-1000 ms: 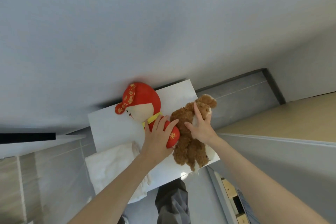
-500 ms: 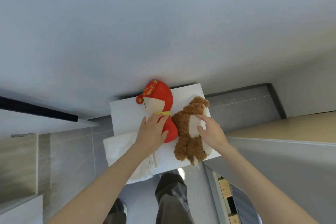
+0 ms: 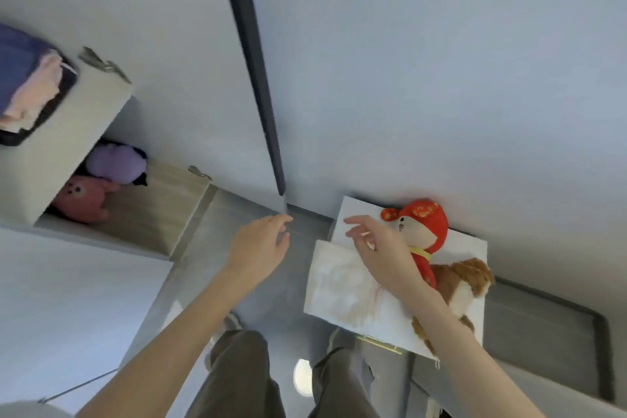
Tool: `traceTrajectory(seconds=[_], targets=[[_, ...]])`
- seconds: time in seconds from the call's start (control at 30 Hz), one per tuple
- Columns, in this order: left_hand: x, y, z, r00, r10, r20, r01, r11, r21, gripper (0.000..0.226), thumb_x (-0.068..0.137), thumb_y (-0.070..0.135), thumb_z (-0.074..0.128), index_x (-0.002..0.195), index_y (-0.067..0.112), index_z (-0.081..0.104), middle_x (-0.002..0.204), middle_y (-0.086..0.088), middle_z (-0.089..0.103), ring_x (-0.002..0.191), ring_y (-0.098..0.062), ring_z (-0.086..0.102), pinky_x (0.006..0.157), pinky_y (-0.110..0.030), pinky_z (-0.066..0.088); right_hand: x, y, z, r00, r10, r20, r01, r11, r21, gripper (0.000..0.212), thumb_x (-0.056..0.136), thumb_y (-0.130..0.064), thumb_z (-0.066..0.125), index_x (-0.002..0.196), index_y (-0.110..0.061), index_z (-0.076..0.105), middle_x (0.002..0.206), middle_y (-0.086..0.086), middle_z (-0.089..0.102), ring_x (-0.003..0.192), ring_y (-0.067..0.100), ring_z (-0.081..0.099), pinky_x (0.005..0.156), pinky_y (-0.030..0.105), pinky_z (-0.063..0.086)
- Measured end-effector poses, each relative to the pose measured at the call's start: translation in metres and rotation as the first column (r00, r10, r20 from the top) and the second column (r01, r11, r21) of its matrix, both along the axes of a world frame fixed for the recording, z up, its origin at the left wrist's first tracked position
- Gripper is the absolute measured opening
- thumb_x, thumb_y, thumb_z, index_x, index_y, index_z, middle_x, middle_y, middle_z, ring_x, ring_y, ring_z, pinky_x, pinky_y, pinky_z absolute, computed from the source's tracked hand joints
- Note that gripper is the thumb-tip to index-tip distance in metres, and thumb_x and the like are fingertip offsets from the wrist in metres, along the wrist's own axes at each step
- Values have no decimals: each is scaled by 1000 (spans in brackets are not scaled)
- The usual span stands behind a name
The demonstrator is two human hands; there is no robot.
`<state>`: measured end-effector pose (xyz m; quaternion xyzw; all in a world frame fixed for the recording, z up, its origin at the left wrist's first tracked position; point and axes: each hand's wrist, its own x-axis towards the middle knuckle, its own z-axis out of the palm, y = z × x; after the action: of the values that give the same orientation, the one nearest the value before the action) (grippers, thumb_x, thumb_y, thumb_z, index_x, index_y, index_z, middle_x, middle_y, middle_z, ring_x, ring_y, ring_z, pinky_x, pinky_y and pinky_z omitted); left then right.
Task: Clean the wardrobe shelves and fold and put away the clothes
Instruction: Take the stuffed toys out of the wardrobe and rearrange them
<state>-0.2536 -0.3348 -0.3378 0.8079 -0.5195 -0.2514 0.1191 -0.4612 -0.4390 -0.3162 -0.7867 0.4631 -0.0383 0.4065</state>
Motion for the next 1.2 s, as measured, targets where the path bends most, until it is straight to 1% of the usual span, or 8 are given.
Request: traceTrajectory(seconds=[0.1,0.27,0.47,0.67,0.77,1.0,1.1,1.2], targets=[[80,52,3,987,158,17,-159,985,69,37,99,26,45,135,25,50,123,6,63,112,-17,58,89,-31,44,88,23,-4,977,211,-32,-212,977,-23,31,97,-18,47,122,-32,59,100,-20,66,85,7,58,80,31,50],[193,126,4,935,349,66,-353,933,67,36,97,24,48,133,25,52,123,6,63,111,-18,59,89,-32,45,226,67,-15,891,444,-88,-443,896,39,30,100,-21,45,125,-31,57,110,-13,69,94,7,62,81,25,48],[263,161,-25,931,357,73,-364,919,149,35,97,27,47,132,26,52,120,7,65,108,-16,60,88,-30,46,339,98,-46,840,538,-74,-526,840,131,30,98,-20,45,123,-30,59,107,-11,69,93,10,64,79,31,52],[294,142,-78,922,386,43,-384,890,247,35,97,28,46,132,26,52,120,4,64,108,-20,60,86,-31,45,392,86,-98,869,487,-86,-463,862,205,31,96,-18,44,119,-31,61,108,-10,70,99,13,64,81,32,52],[312,120,-126,891,452,25,-440,852,284,36,98,26,44,132,26,51,120,4,64,106,-20,60,83,-29,45,413,65,-140,894,442,-70,-417,880,228,31,96,-18,44,118,-30,63,108,-7,71,97,13,65,73,26,47],[375,83,-293,866,467,179,-494,747,445,34,97,26,39,127,17,52,123,-8,62,112,-28,58,87,-33,45,495,30,-274,894,447,0,-438,876,200,32,95,-17,46,122,-30,59,103,-7,73,96,17,66,87,37,52],[418,73,-379,814,531,237,-579,703,412,29,95,25,41,117,12,54,119,-12,62,110,-32,58,85,-35,47,536,17,-345,857,515,1,-508,846,163,36,96,-16,46,129,-28,55,111,-5,70,104,18,64,86,31,50],[462,63,-455,711,630,312,-703,623,344,39,98,30,41,133,14,44,130,-12,55,120,-30,52,92,-36,43,570,3,-412,784,619,-48,-612,783,110,42,96,-14,43,135,-29,50,117,-1,68,107,22,62,89,34,50]])
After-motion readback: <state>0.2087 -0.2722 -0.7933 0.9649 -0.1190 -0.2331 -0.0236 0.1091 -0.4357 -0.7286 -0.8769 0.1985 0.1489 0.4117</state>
